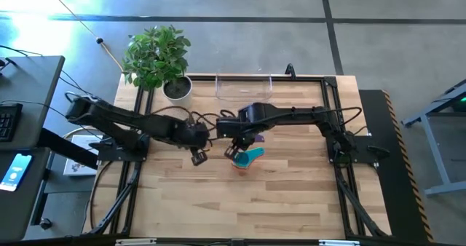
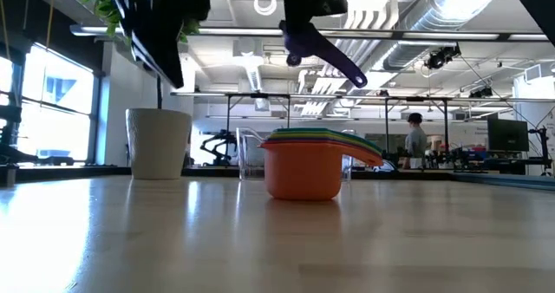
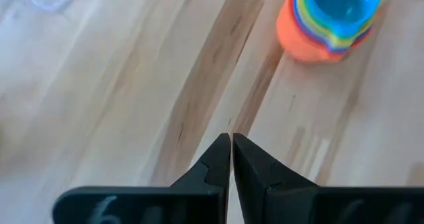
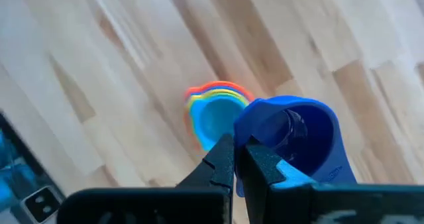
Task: Nest measuring cups in basket
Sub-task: Stack the dark blue measuring cup on top of the light blue measuring cup
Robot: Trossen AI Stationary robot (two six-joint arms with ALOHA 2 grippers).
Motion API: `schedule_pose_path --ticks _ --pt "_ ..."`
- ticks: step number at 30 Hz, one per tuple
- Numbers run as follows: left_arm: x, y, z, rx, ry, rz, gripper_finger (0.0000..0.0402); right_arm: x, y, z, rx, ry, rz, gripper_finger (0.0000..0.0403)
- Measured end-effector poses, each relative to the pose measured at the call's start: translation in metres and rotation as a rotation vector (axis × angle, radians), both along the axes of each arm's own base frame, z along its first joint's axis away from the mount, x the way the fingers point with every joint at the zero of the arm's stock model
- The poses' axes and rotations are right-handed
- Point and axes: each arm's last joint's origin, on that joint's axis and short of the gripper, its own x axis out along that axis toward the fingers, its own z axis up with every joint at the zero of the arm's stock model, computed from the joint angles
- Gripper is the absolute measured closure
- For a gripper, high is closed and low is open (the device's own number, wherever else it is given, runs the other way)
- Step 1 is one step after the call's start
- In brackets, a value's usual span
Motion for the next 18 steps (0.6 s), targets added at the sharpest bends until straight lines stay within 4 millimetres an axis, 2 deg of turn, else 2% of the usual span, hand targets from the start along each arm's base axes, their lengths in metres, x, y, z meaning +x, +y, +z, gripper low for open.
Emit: schedule_pose_path --ticks 6,10,18 --pt "-0.016 0.007 0.025 0.001 -0.109 0.024 0.0392 0.003 0.019 -0.011 -0.006 0.014 0.051 0.0402" --pt "-0.021 0.011 0.029 0.025 -0.114 0.048 0.0392 0.006 0.026 -0.021 -0.027 0.016 0.075 0.0402" --pt "-0.020 0.012 0.023 0.038 -0.067 0.049 0.0392 0.008 0.031 -0.027 -0.058 0.014 0.151 0.0402"
